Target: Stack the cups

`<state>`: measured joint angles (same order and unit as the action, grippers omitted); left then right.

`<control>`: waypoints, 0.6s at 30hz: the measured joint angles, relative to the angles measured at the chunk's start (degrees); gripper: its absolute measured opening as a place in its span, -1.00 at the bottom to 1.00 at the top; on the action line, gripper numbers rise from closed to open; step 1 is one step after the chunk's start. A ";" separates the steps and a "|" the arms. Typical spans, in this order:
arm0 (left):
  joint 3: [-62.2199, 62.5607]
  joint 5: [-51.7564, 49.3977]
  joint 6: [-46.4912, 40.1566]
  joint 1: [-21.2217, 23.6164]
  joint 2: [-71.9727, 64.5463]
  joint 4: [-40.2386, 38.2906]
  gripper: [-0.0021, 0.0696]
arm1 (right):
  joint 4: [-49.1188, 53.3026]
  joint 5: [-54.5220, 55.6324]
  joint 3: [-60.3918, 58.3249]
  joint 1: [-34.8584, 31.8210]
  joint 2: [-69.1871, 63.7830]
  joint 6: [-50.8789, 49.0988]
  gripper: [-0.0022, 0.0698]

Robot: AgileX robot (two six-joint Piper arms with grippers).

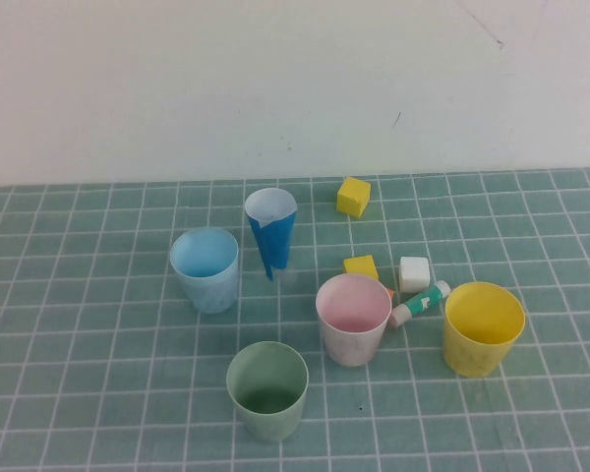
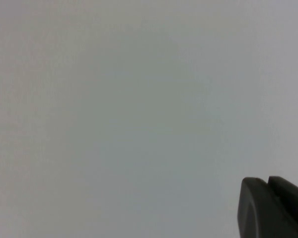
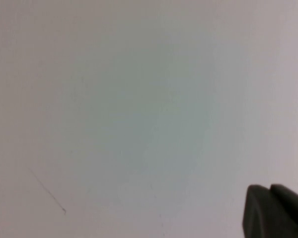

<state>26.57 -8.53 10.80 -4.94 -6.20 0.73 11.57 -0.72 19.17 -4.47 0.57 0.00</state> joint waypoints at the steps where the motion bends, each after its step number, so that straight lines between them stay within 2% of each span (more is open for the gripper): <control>1: 2.45 -3.62 0.06 0.00 -2.44 0.00 -0.95 | 0.00 -3.06 1.66 0.00 -0.61 0.00 -0.95; 7: 9.77 -14.34 0.06 0.00 -16.44 -0.73 -0.95 | -1.50 -20.25 6.48 0.00 -8.49 6.03 -0.95; 11: 11.08 -15.95 -0.87 0.00 -25.30 -5.63 -0.95 | -9.26 -30.30 6.48 0.00 -15.49 16.05 -0.95; 15: 11.91 -18.39 -8.69 0.00 -33.57 -13.90 -0.95 | -18.45 -39.41 6.48 0.00 -20.94 33.20 -0.95; 18: 14.21 -23.62 -17.28 0.00 -40.77 -21.51 -0.95 | -24.90 -41.44 6.48 0.00 -22.93 40.84 -0.95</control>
<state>40.78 -32.16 -6.48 -4.94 -46.98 -20.78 -13.33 -42.15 25.65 -4.47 -22.37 40.84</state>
